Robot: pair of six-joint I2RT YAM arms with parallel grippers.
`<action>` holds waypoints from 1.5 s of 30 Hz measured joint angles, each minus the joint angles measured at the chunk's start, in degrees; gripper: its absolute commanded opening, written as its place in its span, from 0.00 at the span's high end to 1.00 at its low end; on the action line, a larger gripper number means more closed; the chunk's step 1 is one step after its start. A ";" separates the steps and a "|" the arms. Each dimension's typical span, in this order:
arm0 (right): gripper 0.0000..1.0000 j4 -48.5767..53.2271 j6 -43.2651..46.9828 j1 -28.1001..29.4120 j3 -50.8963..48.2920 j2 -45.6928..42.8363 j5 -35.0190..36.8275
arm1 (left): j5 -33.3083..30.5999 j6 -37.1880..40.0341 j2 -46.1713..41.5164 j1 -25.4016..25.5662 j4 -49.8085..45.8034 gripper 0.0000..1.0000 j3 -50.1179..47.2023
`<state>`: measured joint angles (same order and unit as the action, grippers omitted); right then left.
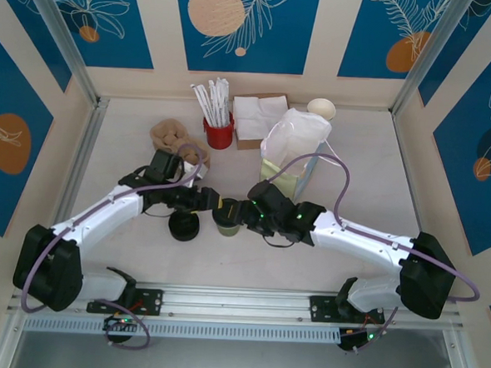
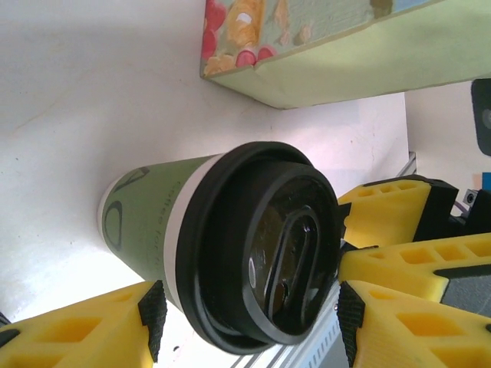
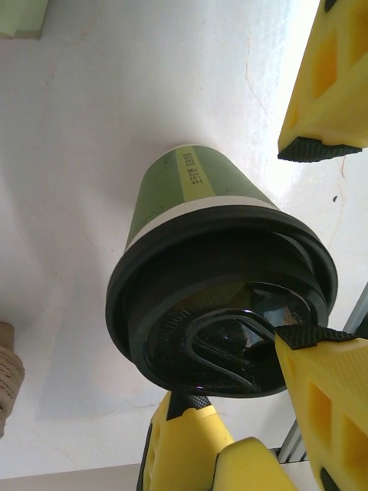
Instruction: Pack the takeout coffee
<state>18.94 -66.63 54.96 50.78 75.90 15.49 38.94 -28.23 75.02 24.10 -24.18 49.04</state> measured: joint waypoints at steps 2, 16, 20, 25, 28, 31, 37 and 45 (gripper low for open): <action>0.40 -0.02 0.00 -0.24 0.17 0.22 0.02 | 0.00 0.42 1.14 0.00 -0.09 0.39 0.33; 0.43 -0.37 -0.02 -0.98 0.35 1.81 -0.09 | 0.22 1.84 4.35 0.00 0.09 0.48 0.31; 0.44 -0.90 -0.04 -0.98 0.57 2.29 -0.48 | 0.68 1.81 4.61 0.00 1.29 0.50 0.07; 0.45 -1.22 -0.09 -1.01 0.57 2.34 -0.59 | 1.51 1.79 4.63 0.00 2.51 0.53 -0.46; 0.45 -1.33 -0.28 -1.07 0.57 2.34 -0.68 | 1.88 1.77 4.61 0.00 3.15 0.55 -0.79; 0.45 -1.33 -0.46 -1.09 0.57 2.34 -0.70 | 2.14 1.75 4.55 -0.04 3.89 0.55 -1.22; 0.46 -1.33 -0.50 -1.09 0.44 2.34 -0.72 | 2.67 1.62 4.44 -0.15 5.86 0.56 -3.06; 0.49 -2.23 -1.16 -0.92 -0.33 2.32 -0.87 | 2.82 1.22 3.04 -0.22 8.35 0.56 -5.09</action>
<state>16.71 -67.79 54.04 50.46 78.22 14.61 41.76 -27.00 78.06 23.88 -15.84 43.94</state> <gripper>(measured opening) 0.518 0.444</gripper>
